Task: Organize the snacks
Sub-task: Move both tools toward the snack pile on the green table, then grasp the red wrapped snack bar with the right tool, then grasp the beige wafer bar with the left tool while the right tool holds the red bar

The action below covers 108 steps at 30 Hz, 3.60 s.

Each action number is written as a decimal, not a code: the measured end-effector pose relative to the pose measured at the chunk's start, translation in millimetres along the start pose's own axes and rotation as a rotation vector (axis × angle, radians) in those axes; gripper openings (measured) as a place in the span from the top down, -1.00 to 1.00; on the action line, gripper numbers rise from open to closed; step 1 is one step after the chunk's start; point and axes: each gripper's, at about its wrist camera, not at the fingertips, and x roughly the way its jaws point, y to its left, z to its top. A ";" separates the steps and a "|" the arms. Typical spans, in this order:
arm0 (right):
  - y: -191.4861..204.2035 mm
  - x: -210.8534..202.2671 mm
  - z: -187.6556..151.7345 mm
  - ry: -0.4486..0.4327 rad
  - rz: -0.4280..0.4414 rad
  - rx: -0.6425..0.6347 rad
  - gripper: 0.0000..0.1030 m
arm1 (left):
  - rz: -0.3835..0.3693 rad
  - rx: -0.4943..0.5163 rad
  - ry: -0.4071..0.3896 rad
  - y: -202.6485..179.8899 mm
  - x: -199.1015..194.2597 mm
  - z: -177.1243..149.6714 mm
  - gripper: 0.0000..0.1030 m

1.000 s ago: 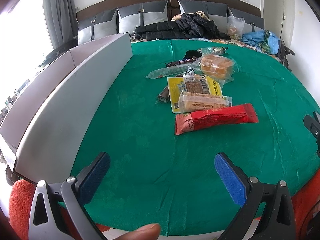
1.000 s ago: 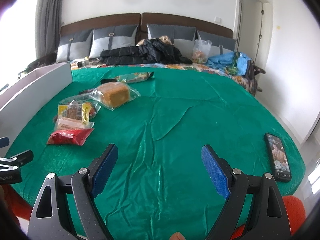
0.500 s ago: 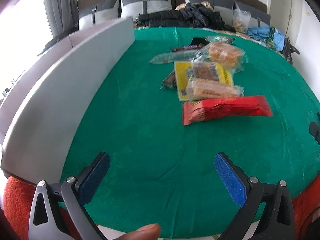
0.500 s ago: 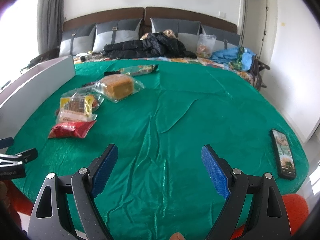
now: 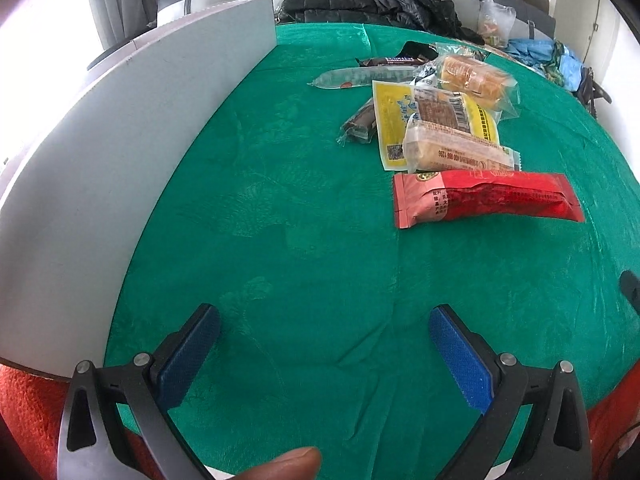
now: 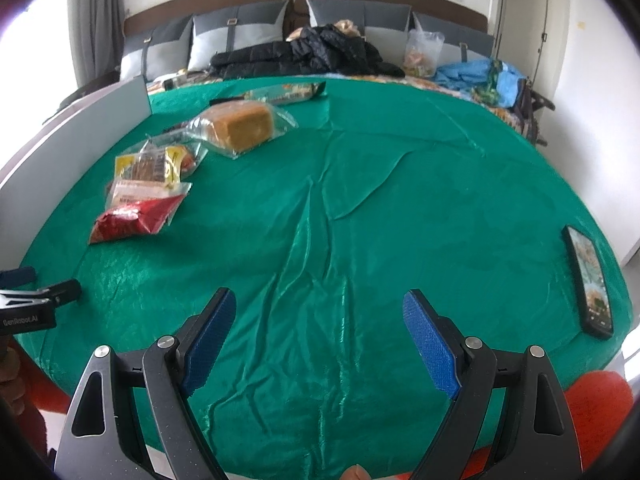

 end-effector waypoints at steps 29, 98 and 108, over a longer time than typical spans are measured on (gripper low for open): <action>-3.3 22.9 -10.8 0.134 -0.008 0.014 -0.74 | -0.040 0.041 0.019 4.8 3.6 5.5 -1.00; -46.9 65.4 33.8 0.072 0.029 -0.043 -0.50 | -0.252 0.426 -0.047 -69.0 -9.1 81.4 -0.99; -47.1 65.6 33.8 0.072 0.029 -0.043 -0.50 | -0.245 0.631 0.117 -106.5 42.9 98.0 -0.99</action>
